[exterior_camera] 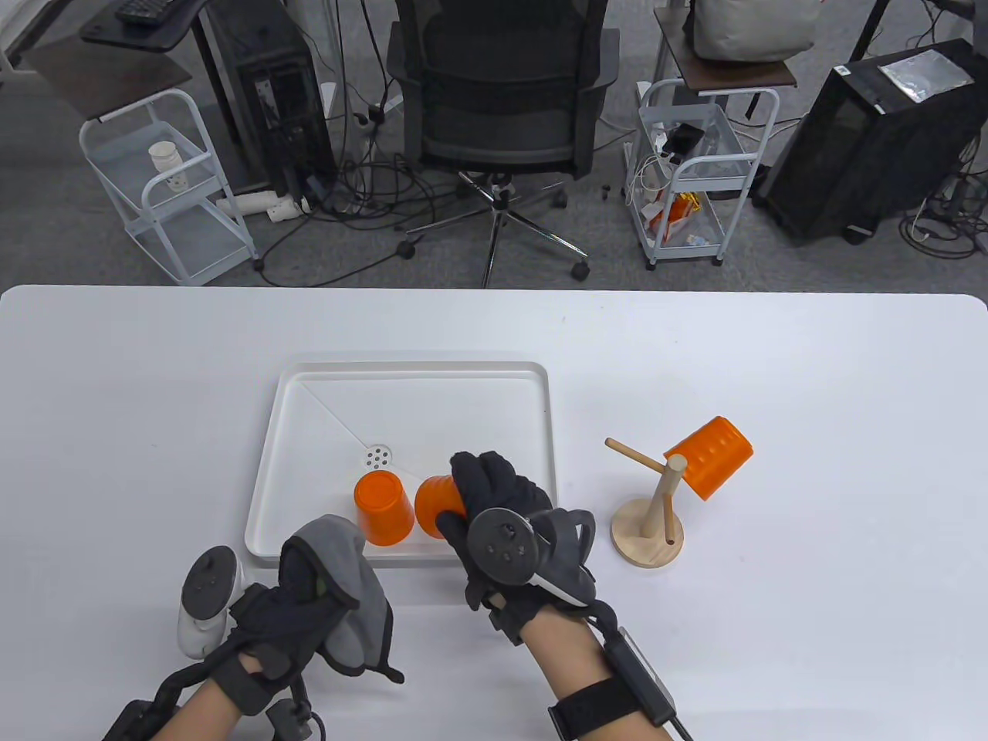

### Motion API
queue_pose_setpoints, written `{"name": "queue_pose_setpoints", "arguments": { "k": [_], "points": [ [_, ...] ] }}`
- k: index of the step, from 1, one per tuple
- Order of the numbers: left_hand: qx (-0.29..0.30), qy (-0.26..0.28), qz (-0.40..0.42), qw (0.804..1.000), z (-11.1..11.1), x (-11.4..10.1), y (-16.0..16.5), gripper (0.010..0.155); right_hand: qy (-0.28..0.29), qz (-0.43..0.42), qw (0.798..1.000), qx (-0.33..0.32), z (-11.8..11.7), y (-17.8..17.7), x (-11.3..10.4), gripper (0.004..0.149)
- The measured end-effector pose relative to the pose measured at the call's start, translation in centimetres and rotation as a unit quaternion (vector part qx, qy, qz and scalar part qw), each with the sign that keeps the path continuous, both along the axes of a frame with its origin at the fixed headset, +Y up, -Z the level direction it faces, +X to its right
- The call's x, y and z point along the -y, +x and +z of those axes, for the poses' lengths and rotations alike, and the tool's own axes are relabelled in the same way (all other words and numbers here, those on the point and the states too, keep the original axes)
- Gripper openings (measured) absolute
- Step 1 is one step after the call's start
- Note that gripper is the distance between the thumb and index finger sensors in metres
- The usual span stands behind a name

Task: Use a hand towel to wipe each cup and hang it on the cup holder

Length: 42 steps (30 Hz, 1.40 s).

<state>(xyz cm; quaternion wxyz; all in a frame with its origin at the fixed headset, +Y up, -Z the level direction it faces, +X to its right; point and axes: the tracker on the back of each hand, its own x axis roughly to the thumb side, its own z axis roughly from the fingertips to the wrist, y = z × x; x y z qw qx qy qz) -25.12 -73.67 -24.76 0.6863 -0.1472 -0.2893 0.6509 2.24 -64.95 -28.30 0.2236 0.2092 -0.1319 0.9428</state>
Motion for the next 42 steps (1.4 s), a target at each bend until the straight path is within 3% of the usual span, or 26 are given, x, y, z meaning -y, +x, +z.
{"name": "queue_pose_setpoints", "arguments": {
  "k": [10, 20, 32, 42],
  "points": [
    [0.002, 0.005, -0.005, 1.000, 0.1, 0.0, 0.1, 0.080, -0.011, -0.169, 0.985, -0.043, 2.6, 1.4, 1.7, 0.073],
    [0.027, 0.033, 0.001, 0.999, 0.7, -0.3, 0.8, 0.079, -0.064, -0.298, 0.948, -0.090, 3.8, 1.7, 3.7, 0.073],
    [0.075, 0.074, 0.029, 0.994, 1.4, -0.7, 1.7, 0.077, -0.082, -0.330, 0.932, -0.126, 4.8, 1.3, 4.4, 0.074],
    [0.108, 0.085, 0.023, 0.990, 1.7, -0.5, 2.3, 0.083, -0.097, -0.337, 0.926, -0.144, 5.1, 1.0, 4.5, 0.073]
  ]
}}
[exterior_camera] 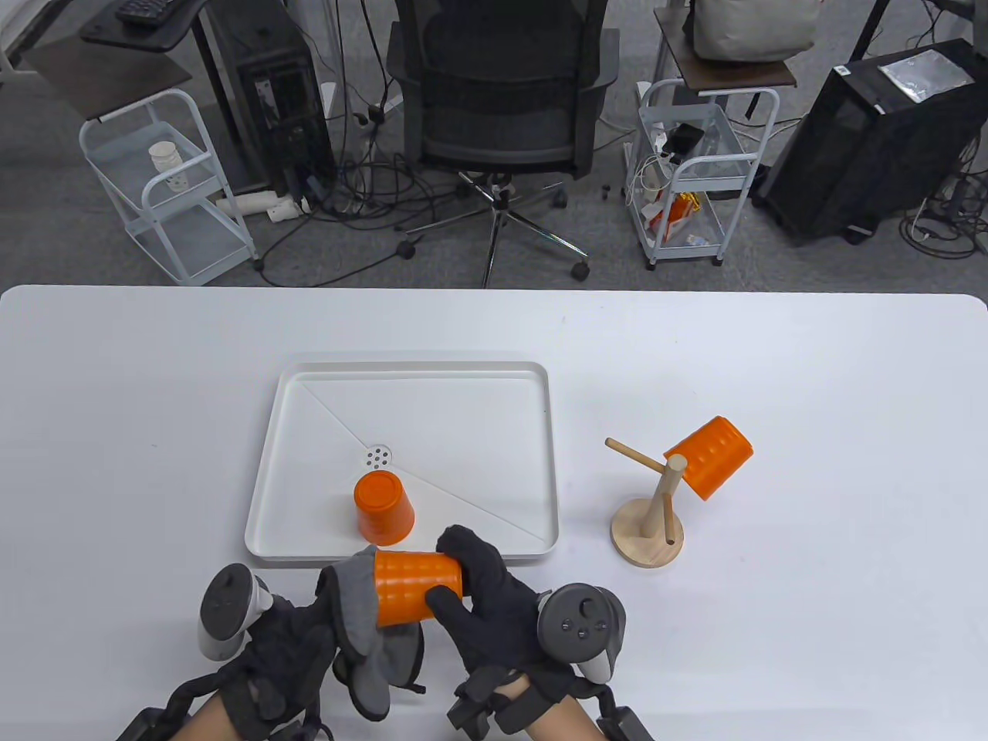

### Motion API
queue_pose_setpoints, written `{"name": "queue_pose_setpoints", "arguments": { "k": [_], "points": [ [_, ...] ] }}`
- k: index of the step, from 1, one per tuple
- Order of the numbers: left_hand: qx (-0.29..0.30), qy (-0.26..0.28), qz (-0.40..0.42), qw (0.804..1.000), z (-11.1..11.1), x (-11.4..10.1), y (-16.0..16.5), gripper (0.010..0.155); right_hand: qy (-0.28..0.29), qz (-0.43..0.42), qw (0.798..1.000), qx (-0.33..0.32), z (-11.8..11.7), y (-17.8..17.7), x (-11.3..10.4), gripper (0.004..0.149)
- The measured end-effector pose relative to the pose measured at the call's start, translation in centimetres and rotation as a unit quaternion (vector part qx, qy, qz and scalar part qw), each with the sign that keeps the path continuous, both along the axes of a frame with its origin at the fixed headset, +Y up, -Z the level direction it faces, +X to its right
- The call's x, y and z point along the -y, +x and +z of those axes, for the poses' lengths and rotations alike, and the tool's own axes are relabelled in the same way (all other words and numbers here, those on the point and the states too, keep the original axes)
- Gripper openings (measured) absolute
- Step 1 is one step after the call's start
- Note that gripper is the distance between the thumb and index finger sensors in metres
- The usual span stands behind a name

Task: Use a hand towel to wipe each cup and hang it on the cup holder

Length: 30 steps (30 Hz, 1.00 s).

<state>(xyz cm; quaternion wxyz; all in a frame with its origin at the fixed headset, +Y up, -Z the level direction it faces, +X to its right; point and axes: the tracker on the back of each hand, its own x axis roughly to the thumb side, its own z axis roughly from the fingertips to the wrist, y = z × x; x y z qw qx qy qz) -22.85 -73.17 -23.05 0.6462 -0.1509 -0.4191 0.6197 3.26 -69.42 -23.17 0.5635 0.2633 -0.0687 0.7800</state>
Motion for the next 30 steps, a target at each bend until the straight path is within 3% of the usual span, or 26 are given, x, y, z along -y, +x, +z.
{"name": "queue_pose_setpoints", "arguments": {
  "k": [15, 30],
  "points": [
    [0.019, 0.009, -0.022, 1.000, 0.2, 0.1, 0.4, 0.085, -0.013, 0.014, 0.999, -0.029, 0.6, -0.9, 0.2, 0.074],
    [0.033, -0.013, -0.028, 0.999, 0.1, 0.5, 0.4, 0.085, 0.036, 0.065, 0.996, -0.051, 1.7, -2.5, 0.2, 0.075]
  ]
}}
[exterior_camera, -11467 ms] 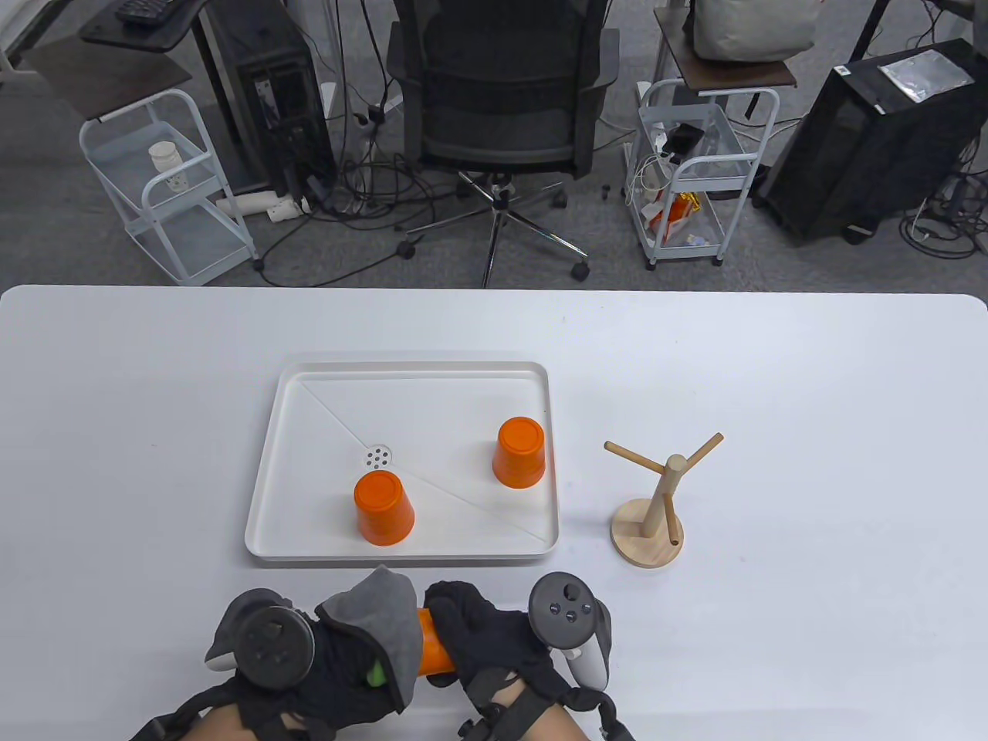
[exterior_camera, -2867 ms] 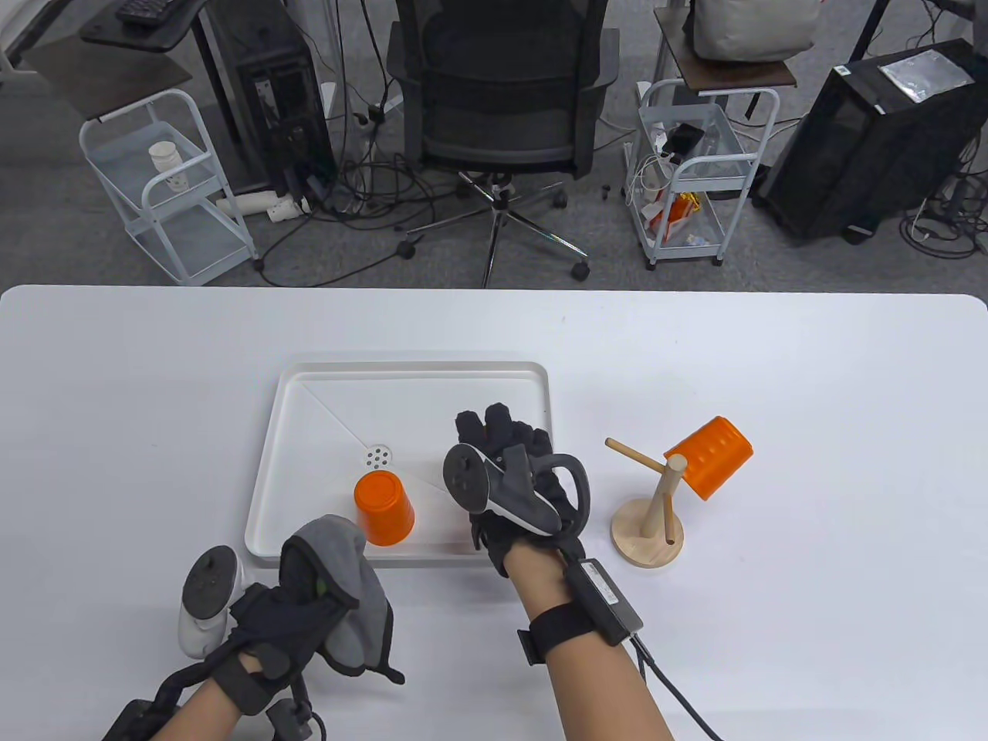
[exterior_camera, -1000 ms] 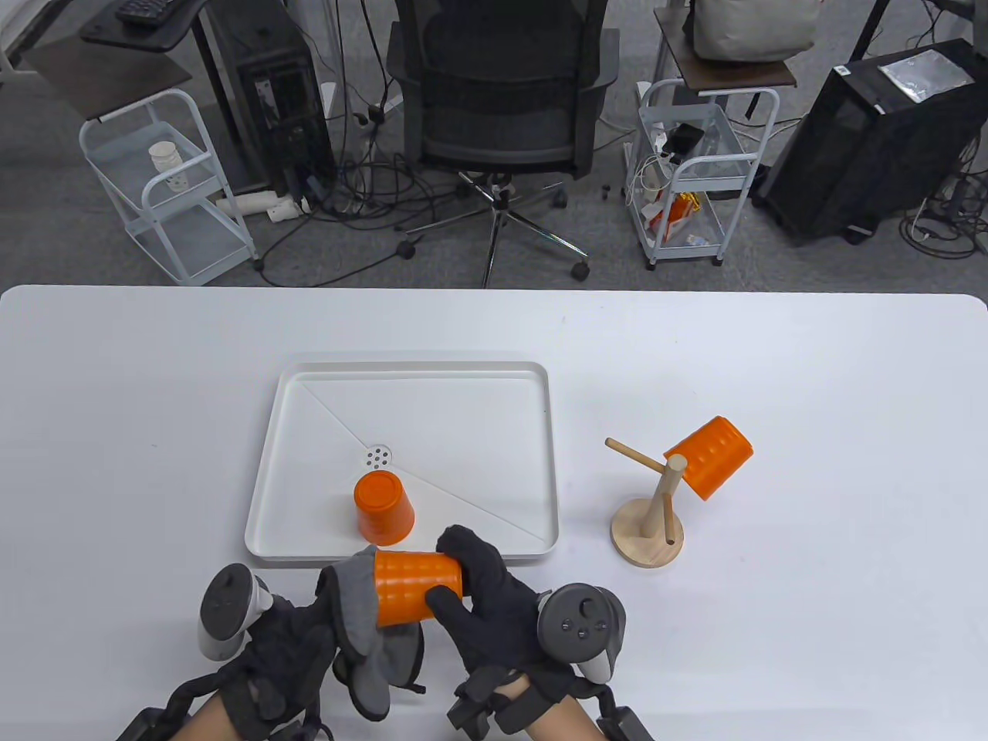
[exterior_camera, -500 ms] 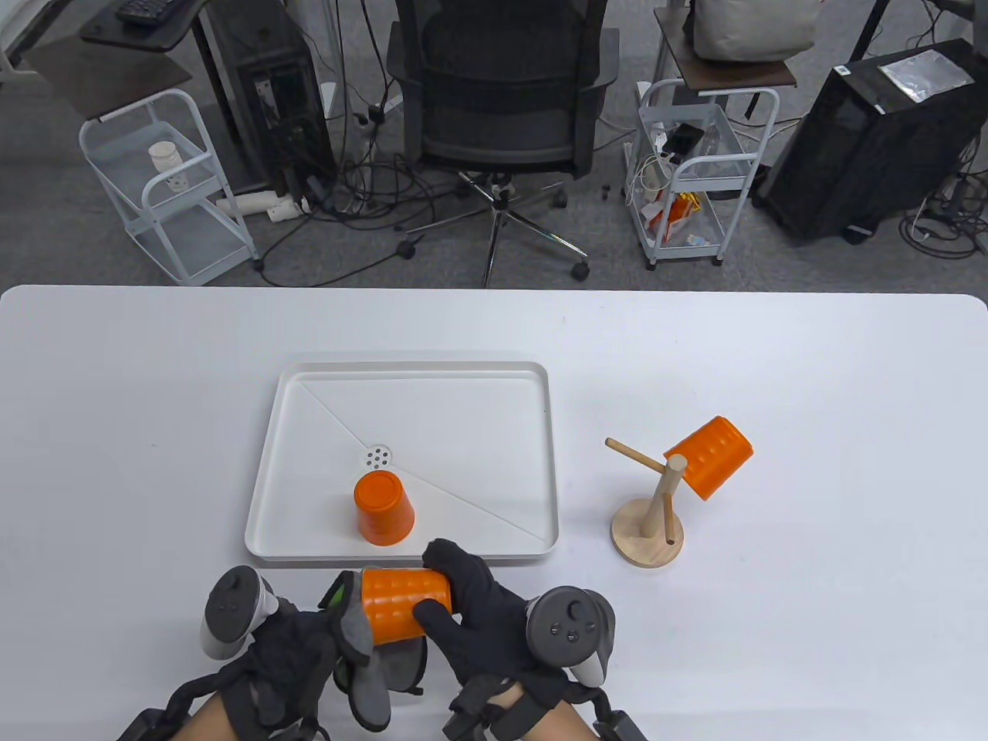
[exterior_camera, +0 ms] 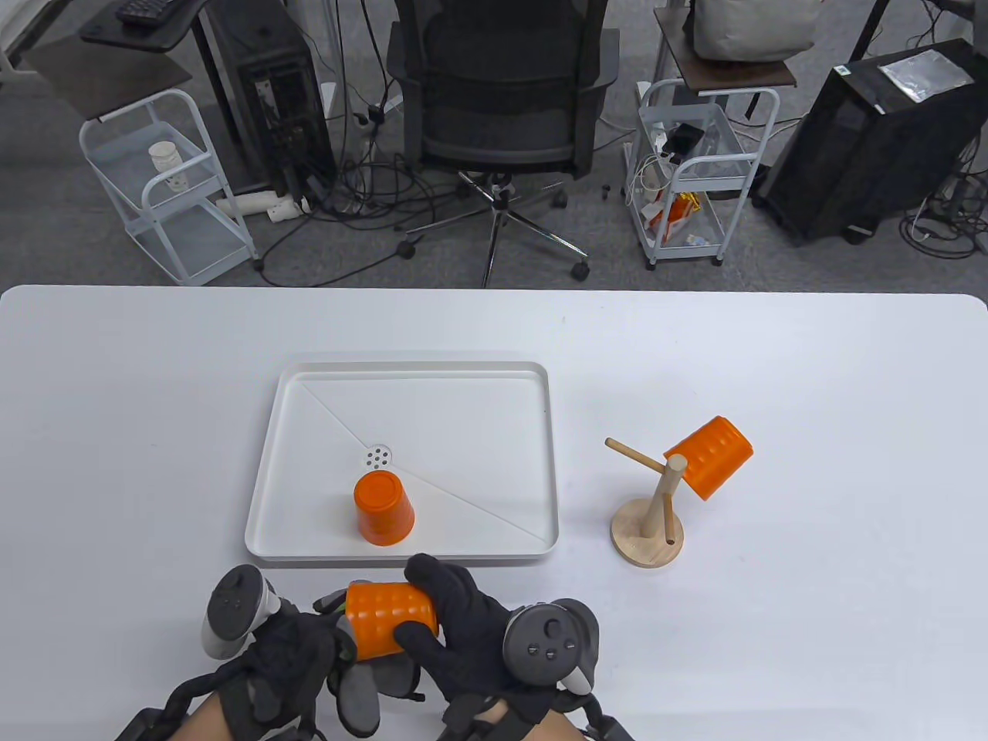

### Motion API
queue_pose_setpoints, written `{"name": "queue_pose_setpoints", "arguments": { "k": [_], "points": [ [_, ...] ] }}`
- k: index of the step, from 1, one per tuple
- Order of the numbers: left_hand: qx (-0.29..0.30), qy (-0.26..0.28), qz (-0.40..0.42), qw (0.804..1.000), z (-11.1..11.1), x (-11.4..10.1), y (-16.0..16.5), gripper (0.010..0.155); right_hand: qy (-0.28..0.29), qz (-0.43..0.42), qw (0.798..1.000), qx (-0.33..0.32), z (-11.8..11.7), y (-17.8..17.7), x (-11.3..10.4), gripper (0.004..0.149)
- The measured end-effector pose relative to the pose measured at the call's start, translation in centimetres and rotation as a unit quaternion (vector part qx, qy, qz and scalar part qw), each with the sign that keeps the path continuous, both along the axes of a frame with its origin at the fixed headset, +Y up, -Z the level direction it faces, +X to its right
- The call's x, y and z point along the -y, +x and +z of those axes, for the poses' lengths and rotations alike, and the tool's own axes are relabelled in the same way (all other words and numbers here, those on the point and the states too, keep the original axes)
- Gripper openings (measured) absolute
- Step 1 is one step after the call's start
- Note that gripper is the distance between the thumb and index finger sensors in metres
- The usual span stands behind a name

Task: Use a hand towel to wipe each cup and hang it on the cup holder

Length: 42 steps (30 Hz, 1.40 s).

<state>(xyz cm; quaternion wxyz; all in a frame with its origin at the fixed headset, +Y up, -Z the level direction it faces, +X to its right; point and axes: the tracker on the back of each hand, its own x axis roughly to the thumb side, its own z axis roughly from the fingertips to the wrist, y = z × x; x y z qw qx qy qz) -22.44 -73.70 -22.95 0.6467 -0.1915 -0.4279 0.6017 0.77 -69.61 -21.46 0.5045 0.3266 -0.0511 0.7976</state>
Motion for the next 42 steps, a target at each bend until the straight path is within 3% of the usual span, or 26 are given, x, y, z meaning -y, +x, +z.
{"name": "queue_pose_setpoints", "arguments": {
  "k": [11, 16, 24, 28, 33, 42],
  "points": [
    [0.040, -0.069, 0.000, 0.997, -0.5, 1.2, -0.1, 0.086, 0.049, 0.045, 0.998, -0.020, 0.6, -0.9, 0.1, 0.077],
    [0.040, -0.061, -0.003, 0.997, -0.5, 0.9, -0.1, 0.084, 0.053, 0.046, 0.997, -0.014, 0.6, -0.9, 0.1, 0.077],
    [0.008, 0.093, -0.106, 0.990, 0.0, -1.5, -0.1, 0.083, -0.011, 0.016, 1.000, 0.003, 0.2, -0.7, 0.3, 0.078],
    [-0.012, 0.209, -0.185, 0.960, 0.5, -2.9, -0.2, 0.082, -0.036, 0.009, 0.999, -0.003, 0.1, -0.7, 0.5, 0.078],
    [-0.030, 0.291, -0.230, 0.928, 1.0, -3.8, -0.2, 0.080, -0.038, 0.009, 0.999, -0.008, 0.1, -0.8, 0.6, 0.078],
    [-0.020, 0.157, -0.130, 0.979, 0.1, -2.1, -0.3, 0.081, -0.010, 0.021, 1.000, -0.008, 0.2, -0.8, 0.6, 0.077]
  ]
}}
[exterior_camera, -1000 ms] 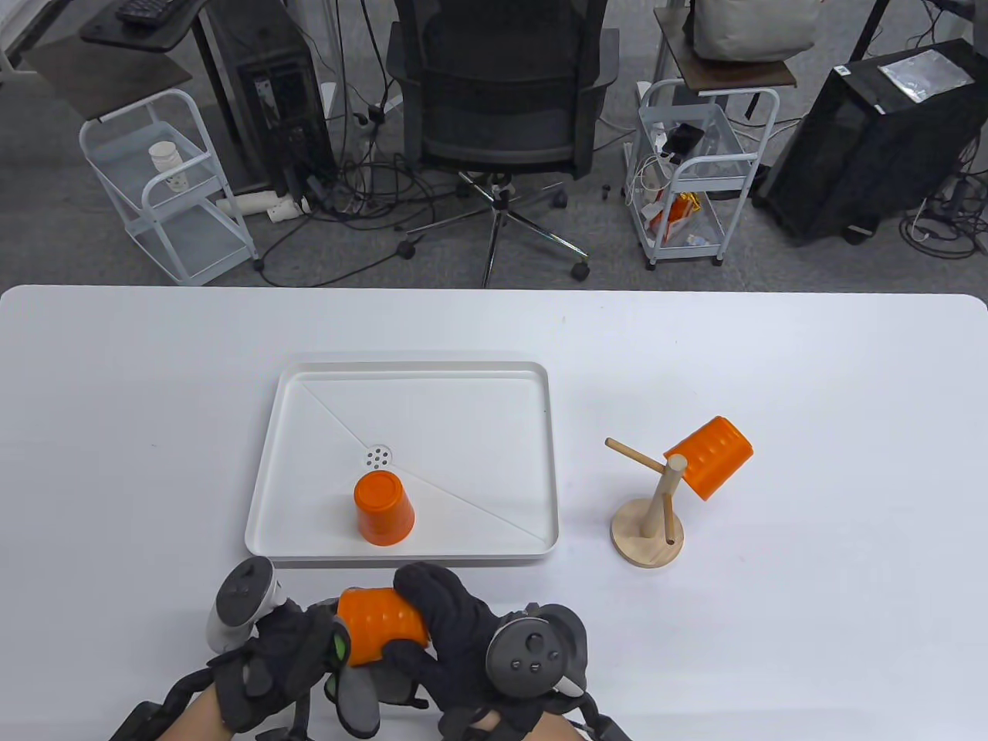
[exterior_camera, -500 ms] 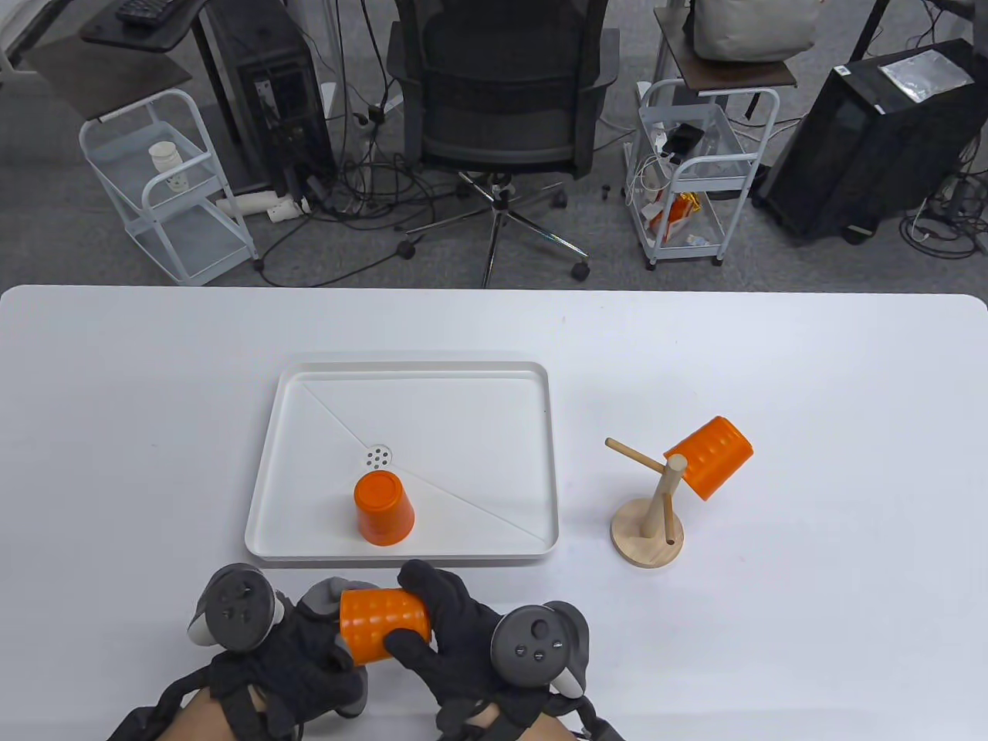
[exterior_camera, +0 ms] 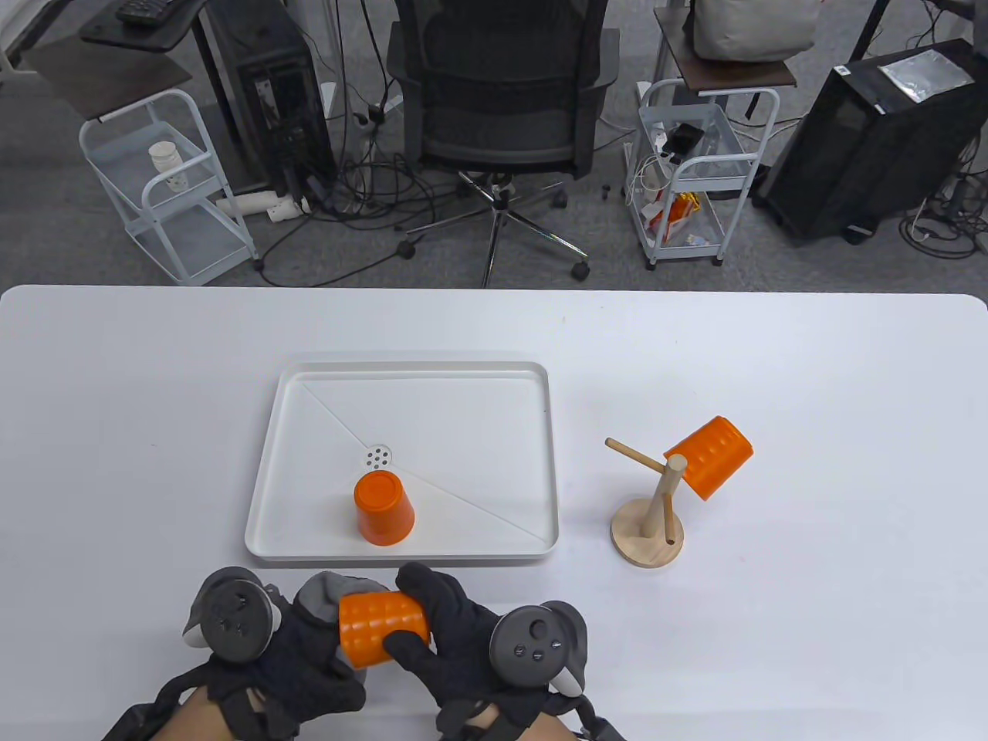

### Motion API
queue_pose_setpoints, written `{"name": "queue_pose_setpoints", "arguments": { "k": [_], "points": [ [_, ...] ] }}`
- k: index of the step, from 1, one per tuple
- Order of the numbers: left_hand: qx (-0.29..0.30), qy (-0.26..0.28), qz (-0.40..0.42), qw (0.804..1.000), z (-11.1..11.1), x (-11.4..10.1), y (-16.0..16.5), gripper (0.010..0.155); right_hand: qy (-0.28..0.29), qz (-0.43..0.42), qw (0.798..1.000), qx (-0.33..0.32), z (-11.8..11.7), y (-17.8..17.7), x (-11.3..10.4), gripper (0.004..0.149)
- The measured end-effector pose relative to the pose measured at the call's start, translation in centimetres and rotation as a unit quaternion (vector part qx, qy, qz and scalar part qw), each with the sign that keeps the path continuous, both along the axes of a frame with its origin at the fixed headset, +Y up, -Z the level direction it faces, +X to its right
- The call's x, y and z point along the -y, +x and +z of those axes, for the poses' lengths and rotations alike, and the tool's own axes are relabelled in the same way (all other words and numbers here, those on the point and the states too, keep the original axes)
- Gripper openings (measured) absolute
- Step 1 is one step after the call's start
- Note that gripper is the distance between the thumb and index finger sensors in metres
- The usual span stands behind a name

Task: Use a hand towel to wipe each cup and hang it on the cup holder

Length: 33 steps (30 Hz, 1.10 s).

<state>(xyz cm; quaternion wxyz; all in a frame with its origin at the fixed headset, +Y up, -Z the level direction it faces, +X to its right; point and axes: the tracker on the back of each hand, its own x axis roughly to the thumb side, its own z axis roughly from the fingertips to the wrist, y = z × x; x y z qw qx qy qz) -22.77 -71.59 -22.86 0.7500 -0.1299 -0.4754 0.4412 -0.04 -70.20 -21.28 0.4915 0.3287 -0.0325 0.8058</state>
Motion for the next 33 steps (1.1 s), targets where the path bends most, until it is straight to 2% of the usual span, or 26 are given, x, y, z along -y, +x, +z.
{"name": "queue_pose_setpoints", "arguments": {
  "k": [3, 7, 10, 12, 16, 20, 23, 26, 28, 30, 33],
  "points": [
    [0.013, -0.070, 0.027, 0.997, -0.4, 0.8, 0.0, 0.082, 0.011, 0.006, 1.000, 0.001, 0.0, -0.1, 0.0, 0.077],
    [0.047, -0.194, 0.073, 0.977, -1.1, 2.1, 0.0, 0.084, 0.013, 0.019, 1.000, 0.001, 0.2, -0.3, 0.1, 0.077],
    [0.070, -0.243, 0.093, 0.963, -1.6, 2.9, -0.1, 0.085, 0.021, 0.028, 0.999, 0.001, 0.3, -0.5, 0.2, 0.077],
    [0.078, -0.257, 0.097, 0.958, -1.6, 3.1, -0.1, 0.086, 0.019, 0.030, 0.999, 0.003, 0.3, -0.5, 0.2, 0.077],
    [0.061, -0.232, 0.089, 0.967, -1.5, 2.7, -0.1, 0.083, 0.020, 0.029, 0.999, 0.005, 0.3, -0.5, 0.1, 0.077],
    [0.048, -0.163, 0.059, 0.984, -1.2, 1.5, -0.1, 0.081, 0.007, 0.016, 1.000, 0.004, 0.3, -0.4, 0.1, 0.077],
    [0.027, -0.054, 0.013, 0.998, -0.8, 0.5, -0.2, 0.079, -0.007, 0.009, 1.000, 0.001, 0.2, -0.4, 0.2, 0.077],
    [0.012, 0.034, -0.019, 0.999, -0.4, -0.4, -0.2, 0.077, -0.020, 0.001, 1.000, -0.003, 0.2, -0.4, 0.2, 0.077],
    [0.008, 0.070, -0.034, 0.997, -0.2, -0.7, -0.2, 0.076, -0.020, 0.002, 1.000, -0.003, 0.2, -0.4, 0.2, 0.077],
    [0.002, 0.096, -0.039, 0.995, -0.2, -0.9, -0.2, 0.076, -0.020, 0.001, 1.000, -0.003, 0.2, -0.4, 0.2, 0.077],
    [0.000, 0.068, -0.011, 0.998, -0.3, -0.5, -0.2, 0.076, -0.016, 0.001, 1.000, -0.001, 0.2, -0.4, 0.2, 0.077]
  ]
}}
